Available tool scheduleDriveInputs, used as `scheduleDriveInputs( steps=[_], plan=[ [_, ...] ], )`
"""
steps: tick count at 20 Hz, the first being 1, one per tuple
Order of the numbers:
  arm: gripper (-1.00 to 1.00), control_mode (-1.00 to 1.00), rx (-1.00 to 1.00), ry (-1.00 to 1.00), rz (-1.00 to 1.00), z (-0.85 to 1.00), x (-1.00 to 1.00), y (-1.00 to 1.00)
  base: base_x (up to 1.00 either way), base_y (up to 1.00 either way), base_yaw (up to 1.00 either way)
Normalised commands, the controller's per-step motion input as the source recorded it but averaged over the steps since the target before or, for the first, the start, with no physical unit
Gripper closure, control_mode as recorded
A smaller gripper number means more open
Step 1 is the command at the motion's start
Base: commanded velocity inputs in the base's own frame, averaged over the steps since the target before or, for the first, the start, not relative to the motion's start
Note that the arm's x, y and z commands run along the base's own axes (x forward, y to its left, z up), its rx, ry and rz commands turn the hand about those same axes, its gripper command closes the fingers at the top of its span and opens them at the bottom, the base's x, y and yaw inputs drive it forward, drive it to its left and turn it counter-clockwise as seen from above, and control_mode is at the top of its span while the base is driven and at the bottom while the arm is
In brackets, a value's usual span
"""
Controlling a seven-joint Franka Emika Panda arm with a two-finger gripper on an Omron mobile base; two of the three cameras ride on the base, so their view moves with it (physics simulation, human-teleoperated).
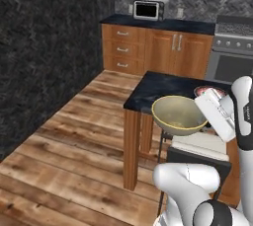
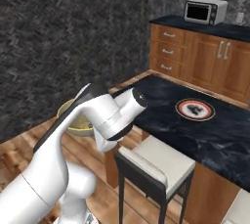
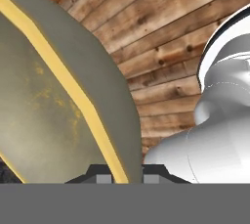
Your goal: Move the bowls from the cabinet to the plates on the dining table.
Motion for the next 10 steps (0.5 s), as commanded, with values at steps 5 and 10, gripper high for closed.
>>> scheduleDriveInputs(
  steps=[5, 10],
  plan=[
    [1.0, 1.0, 0.0, 0.0, 0.0, 0.0, 0.0, 0.0, 0.08, 0.43, -0.13],
    [1.0, 1.0, 0.0, 0.0, 0.0, 0.0, 0.0, 0.0, 0.0, 0.3, -0.37]
  ],
)
